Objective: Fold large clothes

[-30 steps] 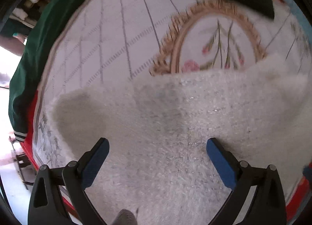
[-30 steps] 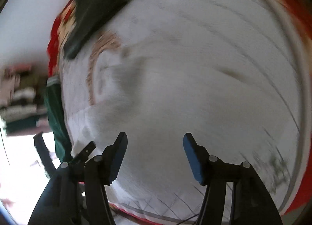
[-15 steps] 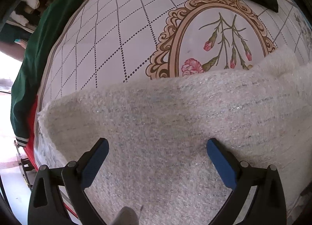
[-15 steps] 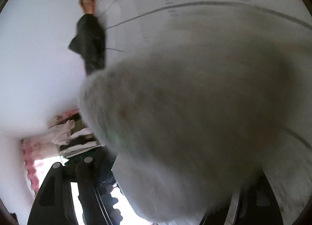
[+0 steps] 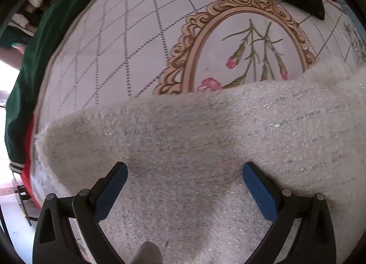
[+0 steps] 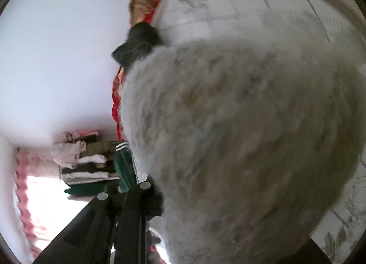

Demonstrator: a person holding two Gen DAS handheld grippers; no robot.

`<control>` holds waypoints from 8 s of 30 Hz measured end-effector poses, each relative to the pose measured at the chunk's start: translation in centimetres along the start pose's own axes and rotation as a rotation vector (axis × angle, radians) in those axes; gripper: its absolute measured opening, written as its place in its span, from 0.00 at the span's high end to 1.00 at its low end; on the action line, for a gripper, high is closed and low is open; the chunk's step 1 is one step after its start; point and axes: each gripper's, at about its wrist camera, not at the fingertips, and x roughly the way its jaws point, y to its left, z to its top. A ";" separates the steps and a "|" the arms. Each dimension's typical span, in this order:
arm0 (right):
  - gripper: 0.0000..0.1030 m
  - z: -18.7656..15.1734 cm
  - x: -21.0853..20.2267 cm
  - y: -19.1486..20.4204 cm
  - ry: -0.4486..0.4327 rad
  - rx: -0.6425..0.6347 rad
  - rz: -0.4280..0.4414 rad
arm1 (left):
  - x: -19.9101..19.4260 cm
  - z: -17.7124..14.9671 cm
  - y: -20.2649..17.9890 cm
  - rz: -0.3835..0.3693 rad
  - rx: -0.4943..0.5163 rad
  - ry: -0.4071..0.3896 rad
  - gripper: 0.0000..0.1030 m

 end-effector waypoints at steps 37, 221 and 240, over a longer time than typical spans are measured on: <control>0.34 -29.8 17.9 20.3 0.968 -0.831 -0.095 | -11.8 -14.7 34.6 -0.041 -0.652 -0.100 0.00; 0.15 -19.7 -25.6 56.8 -0.500 -0.852 -0.762 | -51.5 -10.7 17.9 -0.216 0.107 -0.728 0.00; 0.09 -21.4 -27.9 57.8 -0.499 -0.894 -0.684 | -52.8 -12.7 18.5 -0.224 0.099 -0.770 0.00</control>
